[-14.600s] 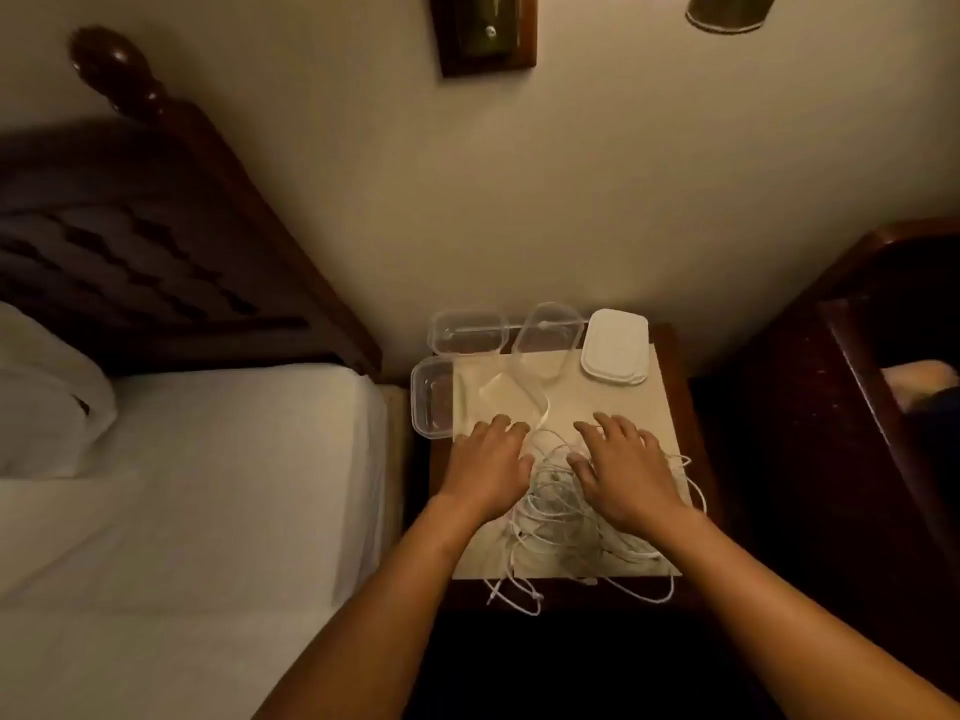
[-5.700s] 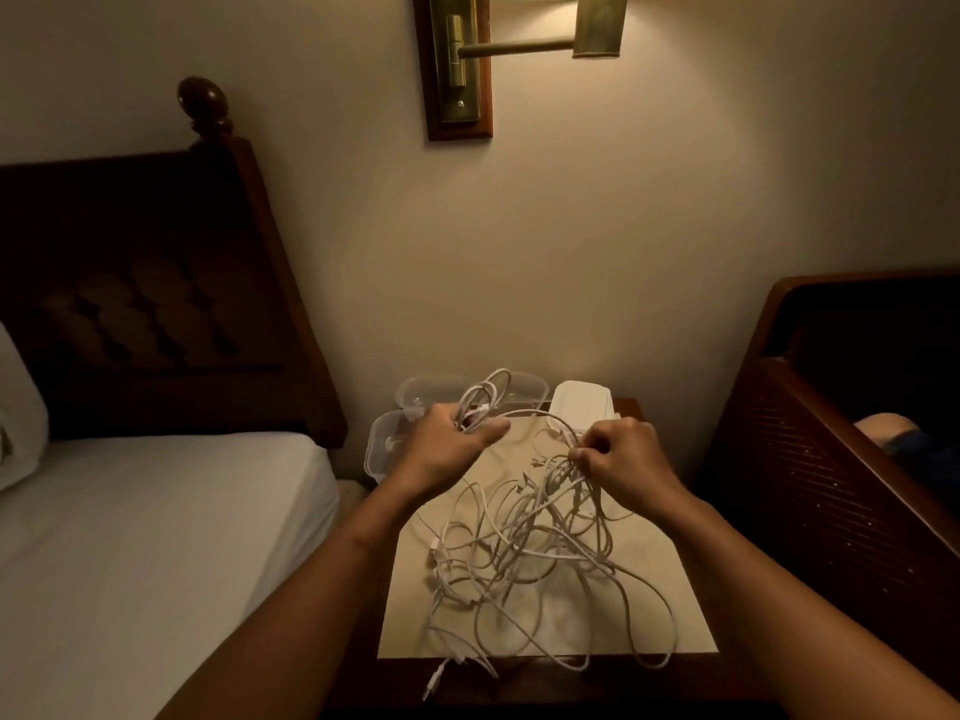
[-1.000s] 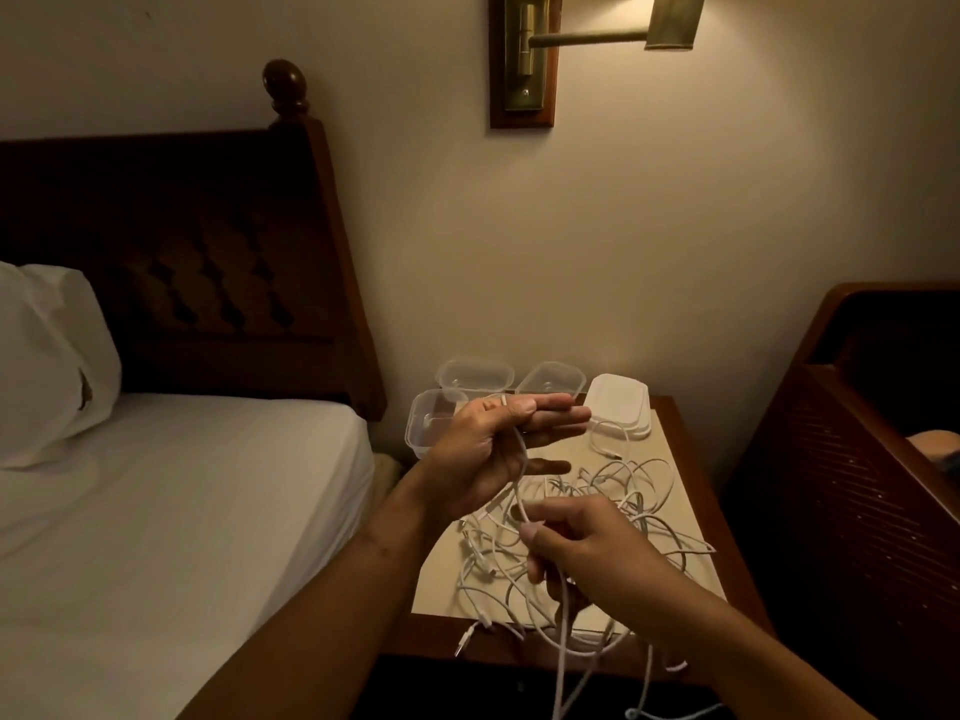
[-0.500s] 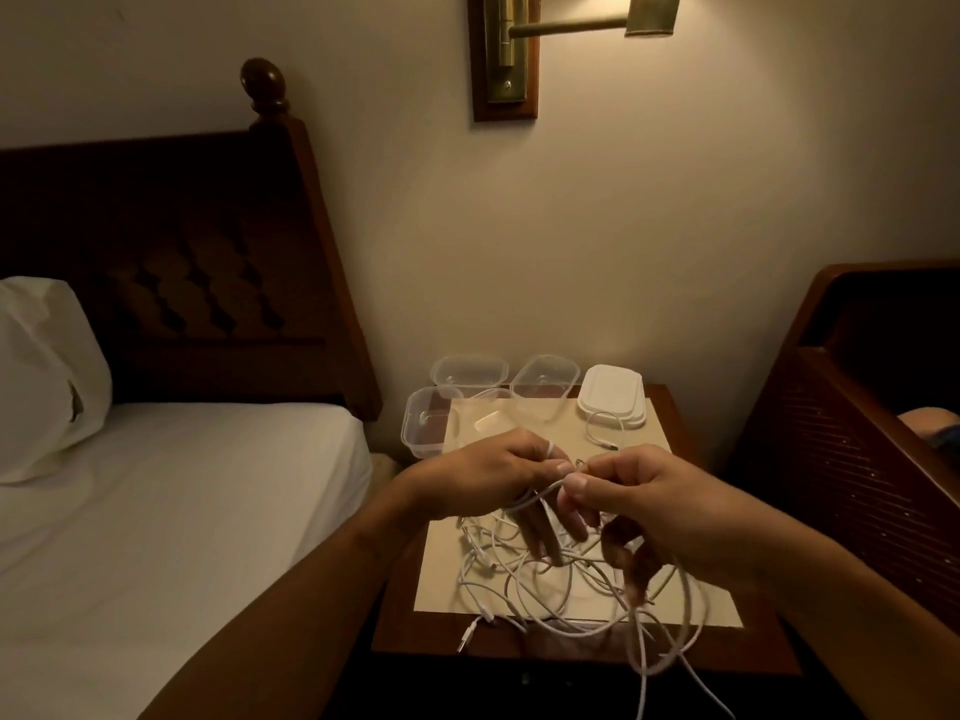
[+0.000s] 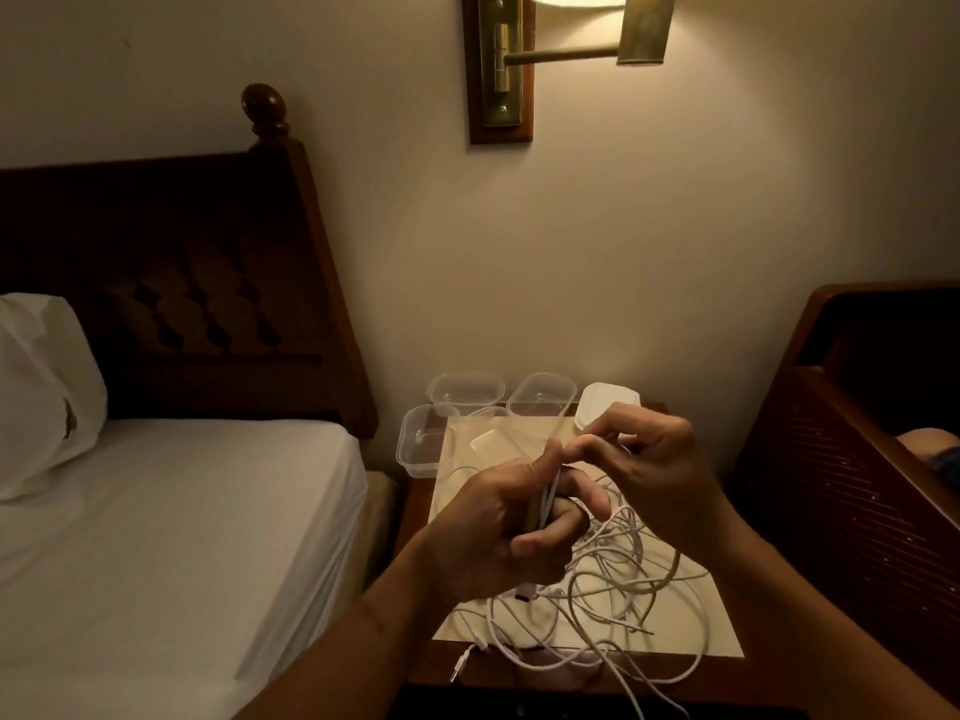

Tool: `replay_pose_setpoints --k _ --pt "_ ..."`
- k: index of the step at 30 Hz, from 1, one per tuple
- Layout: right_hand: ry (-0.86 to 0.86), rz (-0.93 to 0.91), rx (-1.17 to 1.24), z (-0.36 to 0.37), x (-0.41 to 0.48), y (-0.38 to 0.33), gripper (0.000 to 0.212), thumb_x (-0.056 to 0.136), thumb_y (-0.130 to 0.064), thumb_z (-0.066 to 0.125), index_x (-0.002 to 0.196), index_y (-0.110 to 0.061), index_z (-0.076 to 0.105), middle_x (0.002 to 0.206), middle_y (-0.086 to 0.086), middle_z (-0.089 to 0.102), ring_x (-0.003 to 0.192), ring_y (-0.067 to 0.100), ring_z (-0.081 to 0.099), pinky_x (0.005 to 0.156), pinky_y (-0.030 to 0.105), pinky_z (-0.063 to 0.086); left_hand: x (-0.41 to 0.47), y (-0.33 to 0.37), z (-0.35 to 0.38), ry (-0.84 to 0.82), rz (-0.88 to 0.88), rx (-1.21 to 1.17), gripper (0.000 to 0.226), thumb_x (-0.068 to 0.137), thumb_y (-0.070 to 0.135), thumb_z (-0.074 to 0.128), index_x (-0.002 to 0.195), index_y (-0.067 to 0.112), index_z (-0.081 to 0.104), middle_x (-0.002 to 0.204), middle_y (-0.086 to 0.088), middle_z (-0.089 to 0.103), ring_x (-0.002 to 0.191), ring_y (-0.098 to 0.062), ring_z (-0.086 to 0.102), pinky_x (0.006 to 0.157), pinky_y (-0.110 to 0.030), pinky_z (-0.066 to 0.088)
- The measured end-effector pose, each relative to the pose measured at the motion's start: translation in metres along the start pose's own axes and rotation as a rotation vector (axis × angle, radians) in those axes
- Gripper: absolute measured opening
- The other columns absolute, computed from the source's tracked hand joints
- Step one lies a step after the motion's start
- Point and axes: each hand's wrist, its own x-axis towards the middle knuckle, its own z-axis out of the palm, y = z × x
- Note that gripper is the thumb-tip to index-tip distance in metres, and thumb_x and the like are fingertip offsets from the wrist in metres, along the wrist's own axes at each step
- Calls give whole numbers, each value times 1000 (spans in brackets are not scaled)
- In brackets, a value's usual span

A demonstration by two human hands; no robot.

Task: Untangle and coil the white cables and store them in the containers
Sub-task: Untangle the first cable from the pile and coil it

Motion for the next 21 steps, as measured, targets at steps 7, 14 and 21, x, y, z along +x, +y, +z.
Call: replay_pose_setpoints --k 7,14,21 --pt "-70 574 578 12 -19 -10 26 103 -27 52 105 -16 75 85 29 56 56 39 47 43 30 48 11 -2 14 84 290 -230 45 112 27 28 110 -7 57 64 -11 63 50 -14 61 54 -25 54" --pt "-215 712 449 22 -43 -32 25 105 -39 42 87 -28 55 70 -4 49 51 8 37 42 24 30 31 24 12 281 390 -254 49 106 29 38 120 -5 70 118 -24 72 107 -35 73 89 -45 60" --pt "-482 530 -147 20 -37 -41 11 105 -30 46 106 -30 57 92 -4 63 83 18 60 77 42 53 35 30 0 404 233 338 45 111 23 36 134 -12 52 130 -32 63 121 -48 62 107 -62 46"
